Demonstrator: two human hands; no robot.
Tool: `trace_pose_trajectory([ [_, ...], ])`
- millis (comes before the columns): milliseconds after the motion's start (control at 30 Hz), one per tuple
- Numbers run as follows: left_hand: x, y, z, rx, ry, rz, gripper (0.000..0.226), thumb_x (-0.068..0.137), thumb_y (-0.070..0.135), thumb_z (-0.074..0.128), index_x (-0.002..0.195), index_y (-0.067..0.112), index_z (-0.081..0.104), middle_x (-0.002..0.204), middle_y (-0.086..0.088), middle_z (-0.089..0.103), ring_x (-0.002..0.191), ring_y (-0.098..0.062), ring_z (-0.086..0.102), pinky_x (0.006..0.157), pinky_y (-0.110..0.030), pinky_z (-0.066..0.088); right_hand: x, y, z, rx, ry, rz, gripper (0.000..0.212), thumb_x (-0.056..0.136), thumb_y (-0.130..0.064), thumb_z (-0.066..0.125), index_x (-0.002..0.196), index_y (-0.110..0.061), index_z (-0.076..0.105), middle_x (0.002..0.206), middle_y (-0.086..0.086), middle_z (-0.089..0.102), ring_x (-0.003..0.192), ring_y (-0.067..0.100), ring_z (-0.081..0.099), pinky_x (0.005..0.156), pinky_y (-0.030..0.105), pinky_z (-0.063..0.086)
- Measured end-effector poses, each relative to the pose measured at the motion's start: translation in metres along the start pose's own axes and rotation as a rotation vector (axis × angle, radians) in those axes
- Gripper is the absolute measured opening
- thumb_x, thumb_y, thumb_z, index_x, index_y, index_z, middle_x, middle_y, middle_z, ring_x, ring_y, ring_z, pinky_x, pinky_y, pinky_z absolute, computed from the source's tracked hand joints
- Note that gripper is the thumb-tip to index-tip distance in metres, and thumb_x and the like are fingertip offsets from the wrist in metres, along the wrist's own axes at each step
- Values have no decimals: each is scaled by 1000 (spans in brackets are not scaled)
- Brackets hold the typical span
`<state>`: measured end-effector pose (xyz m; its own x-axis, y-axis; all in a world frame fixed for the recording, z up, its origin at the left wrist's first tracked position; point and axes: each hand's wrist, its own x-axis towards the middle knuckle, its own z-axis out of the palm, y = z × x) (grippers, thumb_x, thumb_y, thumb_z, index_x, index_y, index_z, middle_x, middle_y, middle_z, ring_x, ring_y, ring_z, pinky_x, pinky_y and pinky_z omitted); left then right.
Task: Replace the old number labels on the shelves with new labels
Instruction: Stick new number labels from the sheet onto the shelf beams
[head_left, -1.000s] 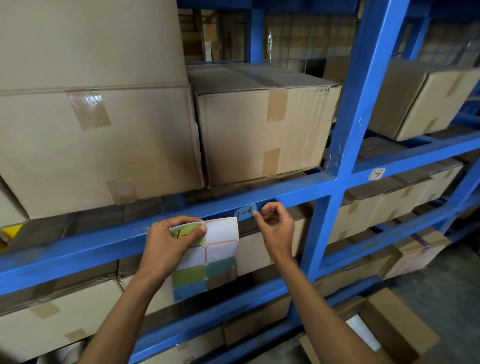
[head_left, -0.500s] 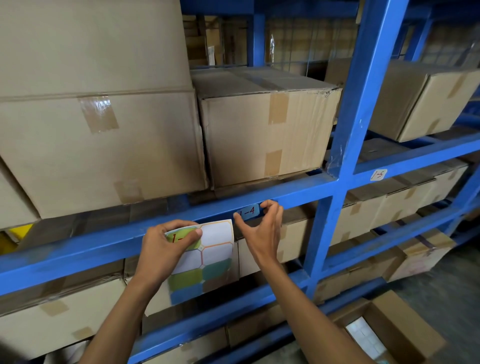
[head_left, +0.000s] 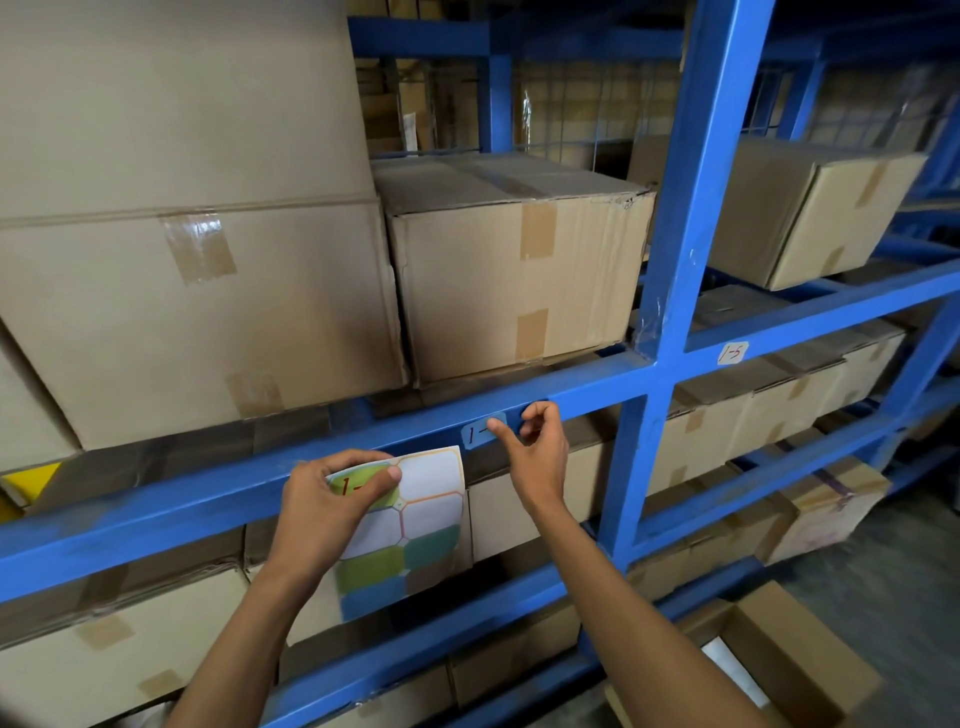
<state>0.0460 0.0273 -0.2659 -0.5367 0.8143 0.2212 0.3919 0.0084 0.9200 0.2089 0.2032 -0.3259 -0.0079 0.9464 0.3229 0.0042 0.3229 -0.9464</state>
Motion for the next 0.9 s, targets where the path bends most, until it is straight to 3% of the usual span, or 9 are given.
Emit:
trace_pose_trajectory([
  [67, -1, 1, 1, -4, -6, -5, 8, 78, 35, 80, 85, 32, 79, 98, -3, 75, 92, -26, 69, 79, -50, 59, 3, 0, -5, 13, -9, -20, 32, 80, -20, 80, 92, -8, 54, 77, 5, 51, 67, 7, 46, 68, 20, 44],
  [200, -5, 6, 3, -40, -20, 0, 8, 77, 34, 81, 84, 31, 80, 90, 3, 78, 86, -21, 71, 71, -40, 57, 6, 4, -15, -36, -48, -80, 24, 82, -11, 77, 90, -9, 55, 75, 1, 54, 64, -1, 49, 64, 10, 44],
  [367, -8, 11, 7, -50, -31, -15, 8, 77, 36, 80, 84, 32, 79, 88, 5, 77, 83, -17, 71, 64, -29, 53, 13, 6, -22, -157, -125, -106, 27, 80, -9, 78, 91, -13, 54, 77, 4, 60, 67, 0, 52, 65, 14, 47],
  [500, -11, 14, 6, -62, -38, -29, 11, 77, 36, 80, 86, 31, 79, 92, 3, 77, 84, -20, 71, 67, -34, 55, 13, 3, -27, -207, -187, -82, 32, 77, -7, 80, 92, -15, 52, 82, 4, 61, 72, 6, 55, 69, 20, 52],
  [667, -9, 20, -2, -68, -24, -24, 10, 78, 38, 79, 86, 33, 78, 86, 3, 78, 80, -21, 73, 64, -37, 57, 4, -27, -30, -50, -183, -92, 18, 87, -15, 72, 92, -12, 56, 76, 0, 62, 68, -2, 56, 66, 14, 46],
  [800, -5, 31, -8, -119, -18, -18, 7, 81, 33, 78, 87, 32, 79, 82, 1, 79, 76, -22, 75, 68, -44, 60, -10, -72, -36, 96, -362, -102, 13, 91, -15, 69, 95, -9, 59, 73, 4, 64, 64, 7, 58, 62, 21, 49],
  [900, 0, 42, -11, -202, 13, -24, 4, 85, 23, 75, 86, 24, 79, 77, 1, 79, 69, -15, 74, 59, -31, 58, -25, -106, -38, 100, -450, -165, 9, 90, -18, 70, 92, -11, 64, 69, -5, 65, 64, 7, 59, 60, 28, 49],
])
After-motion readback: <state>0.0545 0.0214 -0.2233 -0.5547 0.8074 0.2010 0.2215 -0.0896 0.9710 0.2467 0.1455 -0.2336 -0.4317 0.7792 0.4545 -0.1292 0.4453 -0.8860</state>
